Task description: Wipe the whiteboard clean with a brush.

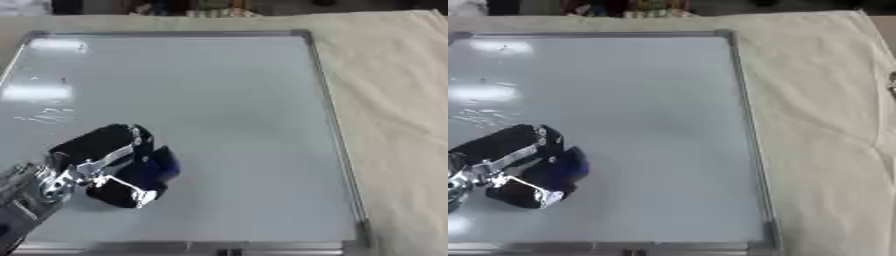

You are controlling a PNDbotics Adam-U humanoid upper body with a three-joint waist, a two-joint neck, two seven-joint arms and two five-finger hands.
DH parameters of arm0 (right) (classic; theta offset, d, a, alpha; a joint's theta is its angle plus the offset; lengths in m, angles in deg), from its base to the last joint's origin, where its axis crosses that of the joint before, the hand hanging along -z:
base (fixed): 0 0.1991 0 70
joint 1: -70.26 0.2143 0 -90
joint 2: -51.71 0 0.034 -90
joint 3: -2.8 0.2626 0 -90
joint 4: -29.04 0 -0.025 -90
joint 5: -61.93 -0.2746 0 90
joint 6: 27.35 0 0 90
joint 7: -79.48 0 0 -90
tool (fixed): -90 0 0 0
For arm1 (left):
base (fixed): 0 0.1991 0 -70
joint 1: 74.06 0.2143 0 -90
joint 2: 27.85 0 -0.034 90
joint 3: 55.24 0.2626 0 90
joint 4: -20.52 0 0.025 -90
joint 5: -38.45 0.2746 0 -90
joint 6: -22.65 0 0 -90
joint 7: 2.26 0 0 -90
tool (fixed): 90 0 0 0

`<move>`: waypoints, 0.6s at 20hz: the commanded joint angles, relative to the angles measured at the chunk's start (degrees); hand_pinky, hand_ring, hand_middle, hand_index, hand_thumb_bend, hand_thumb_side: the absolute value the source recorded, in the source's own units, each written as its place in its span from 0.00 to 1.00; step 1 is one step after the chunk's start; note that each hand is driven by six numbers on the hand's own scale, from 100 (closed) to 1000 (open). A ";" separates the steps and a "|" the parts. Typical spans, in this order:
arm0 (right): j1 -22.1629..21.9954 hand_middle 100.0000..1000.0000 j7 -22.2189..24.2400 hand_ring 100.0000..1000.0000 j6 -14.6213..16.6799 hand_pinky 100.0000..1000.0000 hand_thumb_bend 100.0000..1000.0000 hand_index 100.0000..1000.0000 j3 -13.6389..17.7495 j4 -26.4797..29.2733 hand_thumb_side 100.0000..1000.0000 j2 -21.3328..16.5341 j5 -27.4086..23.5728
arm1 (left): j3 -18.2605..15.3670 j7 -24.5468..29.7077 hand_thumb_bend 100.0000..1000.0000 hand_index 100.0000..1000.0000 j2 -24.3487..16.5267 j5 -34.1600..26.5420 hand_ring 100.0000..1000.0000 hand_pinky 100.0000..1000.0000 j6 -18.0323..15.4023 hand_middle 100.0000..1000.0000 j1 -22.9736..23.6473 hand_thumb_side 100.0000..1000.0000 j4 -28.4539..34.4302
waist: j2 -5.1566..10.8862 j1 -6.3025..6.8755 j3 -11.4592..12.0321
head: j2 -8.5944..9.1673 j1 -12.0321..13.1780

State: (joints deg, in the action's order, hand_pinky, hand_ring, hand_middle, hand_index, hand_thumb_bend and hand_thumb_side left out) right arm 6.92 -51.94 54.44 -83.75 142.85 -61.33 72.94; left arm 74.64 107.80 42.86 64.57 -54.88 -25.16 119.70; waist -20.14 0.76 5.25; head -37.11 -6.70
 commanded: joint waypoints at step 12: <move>0.02 0.71 0.25 0.78 -0.06 0.75 0.00 0.78 0.35 0.78 1.00 -1.25 -0.10 | -4.90 1.65 0.10 0.00 -2.91 2.75 0.48 0.53 0.12 0.37 -0.59 0.17 -0.34 | 1.09 0.30 0.41 | 0.70 -0.01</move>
State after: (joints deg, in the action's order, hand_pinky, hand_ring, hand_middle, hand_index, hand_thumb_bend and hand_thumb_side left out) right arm 6.47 -51.79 54.39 -83.77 142.85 -61.33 72.93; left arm 71.06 109.07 41.76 66.74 -54.64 -25.16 119.06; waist -20.14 1.02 5.63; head -37.10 -6.69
